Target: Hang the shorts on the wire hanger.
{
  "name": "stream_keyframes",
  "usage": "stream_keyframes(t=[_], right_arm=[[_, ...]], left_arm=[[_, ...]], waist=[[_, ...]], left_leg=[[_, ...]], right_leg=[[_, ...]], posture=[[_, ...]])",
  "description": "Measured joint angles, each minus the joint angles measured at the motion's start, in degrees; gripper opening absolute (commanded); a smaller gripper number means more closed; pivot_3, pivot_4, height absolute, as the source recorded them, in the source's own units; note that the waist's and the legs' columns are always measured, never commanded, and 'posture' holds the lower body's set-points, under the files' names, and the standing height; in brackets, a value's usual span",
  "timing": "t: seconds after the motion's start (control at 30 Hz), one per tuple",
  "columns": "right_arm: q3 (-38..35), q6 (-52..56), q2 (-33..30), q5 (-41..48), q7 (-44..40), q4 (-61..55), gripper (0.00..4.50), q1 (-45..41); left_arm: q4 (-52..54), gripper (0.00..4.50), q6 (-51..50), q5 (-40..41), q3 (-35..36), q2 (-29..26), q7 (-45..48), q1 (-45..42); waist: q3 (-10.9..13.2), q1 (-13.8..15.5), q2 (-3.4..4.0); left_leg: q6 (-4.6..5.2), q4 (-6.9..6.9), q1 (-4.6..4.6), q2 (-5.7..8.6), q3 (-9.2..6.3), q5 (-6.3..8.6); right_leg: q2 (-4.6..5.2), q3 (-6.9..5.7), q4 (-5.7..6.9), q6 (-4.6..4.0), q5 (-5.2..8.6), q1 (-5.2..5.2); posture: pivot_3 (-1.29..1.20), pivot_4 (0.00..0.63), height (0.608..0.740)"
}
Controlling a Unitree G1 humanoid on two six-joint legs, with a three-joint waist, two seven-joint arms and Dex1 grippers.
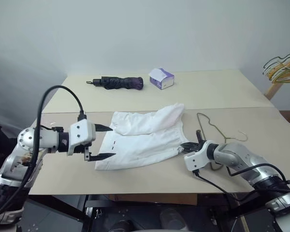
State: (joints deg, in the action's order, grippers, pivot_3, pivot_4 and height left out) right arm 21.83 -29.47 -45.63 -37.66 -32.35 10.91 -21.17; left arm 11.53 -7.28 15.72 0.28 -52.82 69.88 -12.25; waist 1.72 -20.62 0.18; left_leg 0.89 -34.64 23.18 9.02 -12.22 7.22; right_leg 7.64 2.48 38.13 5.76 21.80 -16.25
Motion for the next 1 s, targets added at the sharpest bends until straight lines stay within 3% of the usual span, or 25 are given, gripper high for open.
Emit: stream_keyframes(t=[0.23,0.4,0.67,0.97,1.0], right_arm=[[-0.3,2.9,0.1,2.9,-3.7,-3.5,0.02,1.7],[-0.3,3.7,0.0,2.9,-4.1,-4.3,0.02,1.7],[-0.4,3.8,-0.5,3.0,-5.3,-6.0,0.02,1.7],[-0.7,3.9,-1.1,3.5,-6.4,-6.6,0.02,1.8],[-0.7,3.9,-1.1,3.7,-6.4,-6.7,0.00,1.8]], left_arm=[[-3.7,4.50,12.5,-10.8,-4.8,-6.7,3.4,6.1],[-7.5,4.50,17.8,-18.7,-8.0,-7.1,0.3,6.3],[-11.3,4.50,19.5,-29.7,-11.5,-2.9,-7.9,2.8],[-18.3,4.50,19.8,-35.1,-14.9,2.3,-12.6,-3.2],[-19.2,4.32,19.8,-35.7,-15.1,2.9,-13.2,-3.9]], waist=[[0.0,-0.1,0.03],[0.0,0.7,0.04],[-0.1,1.3,0.16],[-0.7,2.6,1.14],[-0.7,2.7,1.21]], left_leg=[[-0.09,0.09,-0.03,-0.01,0.00,0.06],[-0.28,0.11,-0.05,-0.02,-0.02,0.17],[-0.20,0.13,-0.11,-0.02,-0.03,0.12],[-0.37,0.12,-0.33,0.00,-0.03,0.23],[-0.36,0.12,-0.33,0.02,-0.03,0.22]], right_leg=[[0.00,0.03,0.00,0.01,0.01,-0.04],[-0.01,0.05,0.00,0.03,0.02,-0.04],[0.00,0.03,0.01,0.04,0.02,0.00],[0.04,-0.02,-0.02,0.07,0.04,0.25],[0.06,-0.02,-0.03,0.07,0.04,0.26]], posture=[[-0.32,0.000,0.740],[-0.32,0.000,0.740],[-0.33,0.000,0.740],[-0.34,0.000,0.740],[-0.34,0.000,0.740]])
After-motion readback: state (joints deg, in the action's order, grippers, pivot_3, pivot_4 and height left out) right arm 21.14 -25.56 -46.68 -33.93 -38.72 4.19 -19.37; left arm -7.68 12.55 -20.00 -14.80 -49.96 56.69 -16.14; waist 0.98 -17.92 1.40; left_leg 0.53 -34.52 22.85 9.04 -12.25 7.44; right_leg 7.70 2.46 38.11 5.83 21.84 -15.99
